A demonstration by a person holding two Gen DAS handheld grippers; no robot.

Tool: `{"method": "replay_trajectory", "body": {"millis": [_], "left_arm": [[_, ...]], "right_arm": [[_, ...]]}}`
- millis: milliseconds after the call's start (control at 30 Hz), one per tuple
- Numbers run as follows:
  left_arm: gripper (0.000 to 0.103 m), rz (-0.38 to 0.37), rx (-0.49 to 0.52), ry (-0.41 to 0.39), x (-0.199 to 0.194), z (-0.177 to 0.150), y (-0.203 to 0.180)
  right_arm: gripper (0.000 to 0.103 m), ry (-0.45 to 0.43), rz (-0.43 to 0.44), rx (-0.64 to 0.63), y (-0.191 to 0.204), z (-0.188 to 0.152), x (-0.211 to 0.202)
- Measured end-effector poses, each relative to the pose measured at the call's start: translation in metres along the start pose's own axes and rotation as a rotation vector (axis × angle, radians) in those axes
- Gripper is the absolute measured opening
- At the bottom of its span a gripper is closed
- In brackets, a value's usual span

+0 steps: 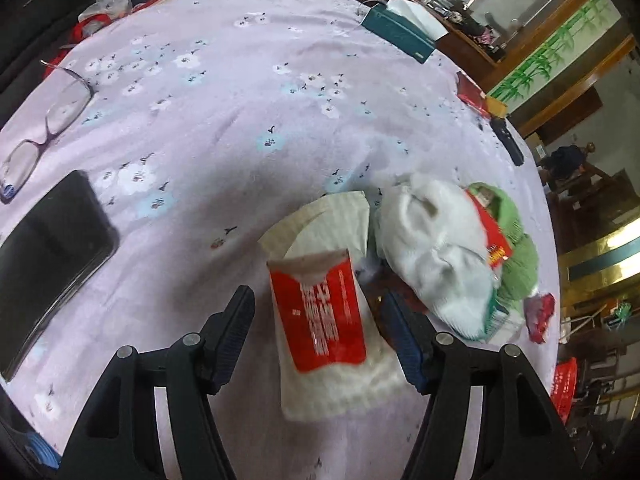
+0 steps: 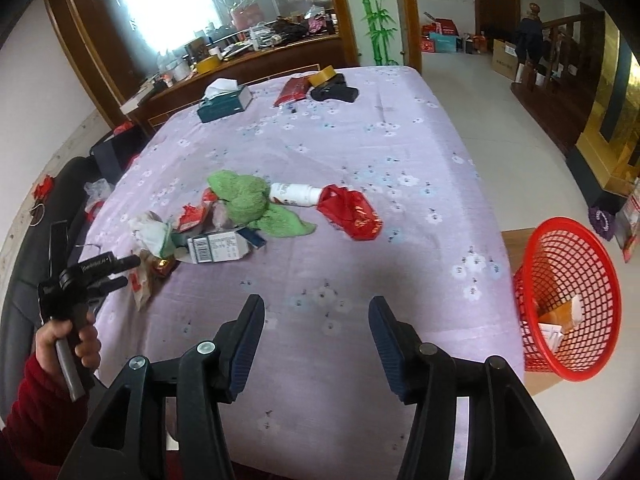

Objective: Collect trash
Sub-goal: 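Return both tools to the table and reach toward the white cloth and red packet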

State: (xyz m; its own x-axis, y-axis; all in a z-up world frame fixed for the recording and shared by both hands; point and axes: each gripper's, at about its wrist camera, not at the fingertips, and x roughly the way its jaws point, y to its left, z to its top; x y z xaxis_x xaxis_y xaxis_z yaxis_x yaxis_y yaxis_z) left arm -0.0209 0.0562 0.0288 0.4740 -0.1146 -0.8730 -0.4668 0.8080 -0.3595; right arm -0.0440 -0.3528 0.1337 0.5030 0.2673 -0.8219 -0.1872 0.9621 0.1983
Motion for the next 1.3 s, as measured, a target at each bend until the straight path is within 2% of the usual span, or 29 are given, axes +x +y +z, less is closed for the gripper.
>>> {"method": "replay_trajectory", "body": {"millis": [100, 133, 200, 300, 500, 567, 767, 900, 1100, 1300], "left_arm": [[0.062, 0.014, 0.003, -0.008, 0.007, -0.002, 0.0], [0.059, 0.016, 0.006, -0.01, 0.009, -0.003, 0.001], [0.045, 0.021, 0.016, -0.026, 0.008, -0.004, 0.002], [0.04, 0.023, 0.038, -0.036, 0.005, -0.006, 0.004], [0.039, 0.039, 0.088, -0.071, -0.017, -0.019, 0.01], [0.039, 0.039, 0.096, -0.088, -0.03, -0.023, 0.015], [0.039, 0.048, 0.116, -0.129, -0.064, -0.033, 0.032], [0.039, 0.059, 0.137, -0.146, -0.081, -0.038, 0.042], [0.039, 0.061, 0.144, -0.154, -0.093, -0.042, 0.056], [0.039, 0.054, 0.165, -0.154, -0.094, -0.042, 0.057]], "right_arm": [[0.059, 0.001, -0.018, -0.002, -0.004, 0.002, -0.002], [0.059, 0.0, -0.02, -0.006, -0.003, 0.002, -0.002], [0.059, 0.001, -0.022, -0.015, -0.002, 0.004, -0.003], [0.059, 0.003, -0.01, -0.037, 0.004, 0.007, 0.0], [0.059, 0.017, 0.054, -0.144, 0.041, 0.016, 0.014], [0.063, 0.027, 0.088, -0.187, 0.058, 0.019, 0.021], [0.067, 0.042, 0.195, -0.327, 0.119, 0.032, 0.049], [0.074, 0.059, 0.248, -0.454, 0.171, 0.041, 0.077], [0.076, 0.066, 0.234, -0.621, 0.232, 0.045, 0.121], [0.077, 0.092, 0.136, -0.712, 0.269, 0.058, 0.176]]}}
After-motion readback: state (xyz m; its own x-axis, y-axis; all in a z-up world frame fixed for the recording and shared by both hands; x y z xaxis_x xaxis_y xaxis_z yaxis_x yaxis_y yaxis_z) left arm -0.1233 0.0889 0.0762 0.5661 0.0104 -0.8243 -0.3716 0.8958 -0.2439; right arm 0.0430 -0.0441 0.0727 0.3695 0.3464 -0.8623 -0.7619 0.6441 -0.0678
